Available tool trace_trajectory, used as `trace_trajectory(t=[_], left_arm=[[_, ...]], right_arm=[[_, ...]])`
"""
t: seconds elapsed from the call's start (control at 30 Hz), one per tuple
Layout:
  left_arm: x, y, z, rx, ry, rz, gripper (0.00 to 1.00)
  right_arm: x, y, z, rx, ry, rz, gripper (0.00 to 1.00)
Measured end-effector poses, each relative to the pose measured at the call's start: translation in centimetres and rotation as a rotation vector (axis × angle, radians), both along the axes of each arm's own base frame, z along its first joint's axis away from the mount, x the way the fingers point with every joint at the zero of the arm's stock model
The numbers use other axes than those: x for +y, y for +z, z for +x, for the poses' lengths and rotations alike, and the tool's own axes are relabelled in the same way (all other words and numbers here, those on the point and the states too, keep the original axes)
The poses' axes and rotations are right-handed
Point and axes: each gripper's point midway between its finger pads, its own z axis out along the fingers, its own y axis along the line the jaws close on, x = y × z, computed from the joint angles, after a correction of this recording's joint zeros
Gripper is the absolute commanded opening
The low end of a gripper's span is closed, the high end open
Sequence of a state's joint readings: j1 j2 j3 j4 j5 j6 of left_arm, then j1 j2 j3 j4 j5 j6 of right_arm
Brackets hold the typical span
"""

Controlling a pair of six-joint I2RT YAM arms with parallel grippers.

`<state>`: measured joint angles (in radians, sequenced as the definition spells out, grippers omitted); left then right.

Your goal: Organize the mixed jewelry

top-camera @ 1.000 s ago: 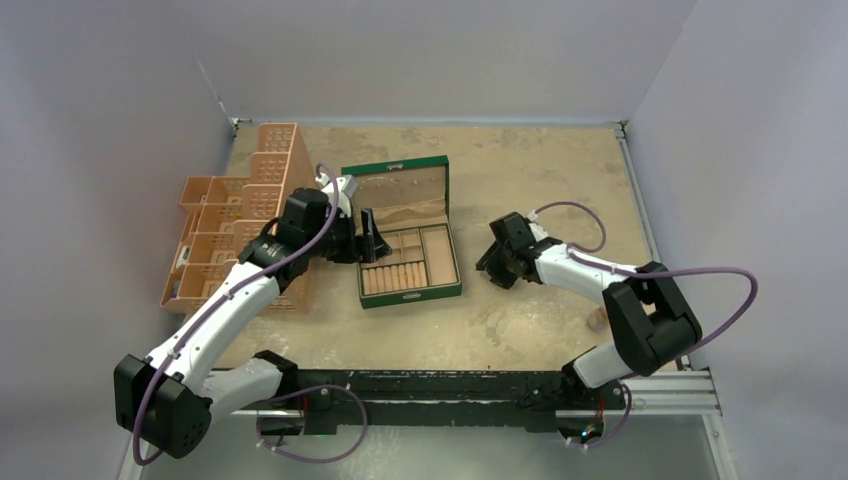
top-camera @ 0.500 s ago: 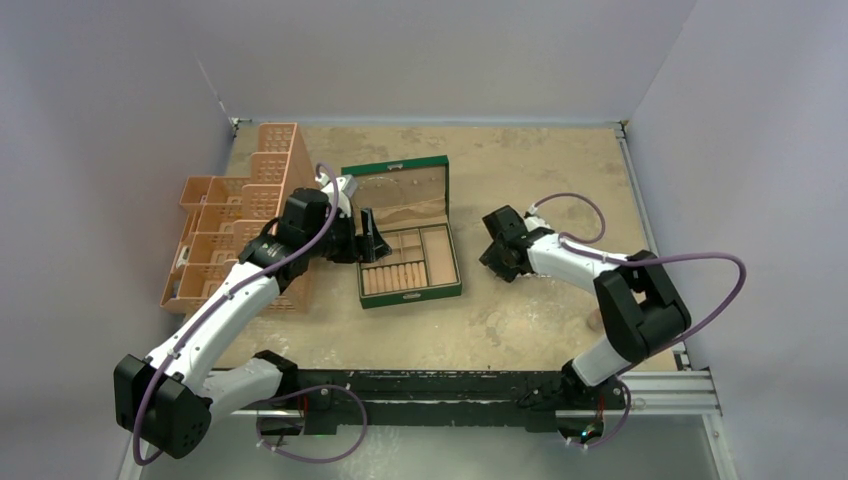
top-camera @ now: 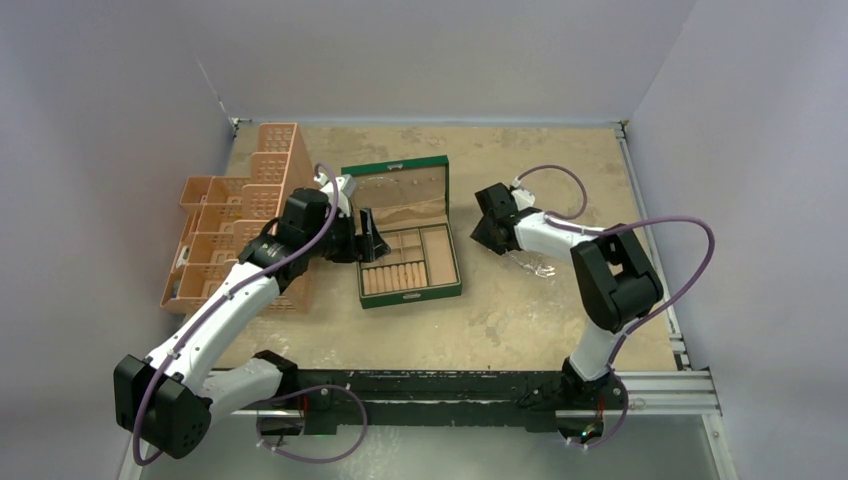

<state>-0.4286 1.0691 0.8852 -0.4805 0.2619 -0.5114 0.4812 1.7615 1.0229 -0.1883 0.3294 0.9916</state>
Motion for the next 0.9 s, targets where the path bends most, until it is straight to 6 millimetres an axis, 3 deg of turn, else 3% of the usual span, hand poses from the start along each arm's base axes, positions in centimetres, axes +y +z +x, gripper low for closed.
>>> trace_trajectory(t=[0.3, 0.43, 0.53, 0.63, 0.77, 0.9], left_arm=[[0.1, 0.0, 0.1, -0.001, 0.005, 0.003, 0.75], [0.1, 0.0, 0.1, -0.001, 0.004, 0.003, 0.75], [0.1, 0.0, 0.1, -0.002, 0.004, 0.003, 0.75], [0.1, 0.0, 0.1, -0.002, 0.004, 0.002, 0.75], [0.1, 0.0, 0.1, -0.002, 0.004, 0.002, 0.75], [0.1, 0.0, 0.1, -0.002, 0.004, 0.002, 0.75]], right_arm=[[1.7, 0.5, -0.4, 0.014, 0.106, 0.067, 0.44], [0.9, 2.9, -0.4, -0.026, 0.122, 0.054, 0.51], [-1.0, 6.0, 0.2, -0.096, 0.082, 0.046, 0.52], [-4.4, 7.2, 1.0, -0.118, -0.015, 0.029, 0.5], [-8.4, 5.9, 0.4, -0.071, -0.143, -0.016, 0.43], [-9.6, 3.4, -2.1, 0.016, -0.192, -0.059, 0.39]])
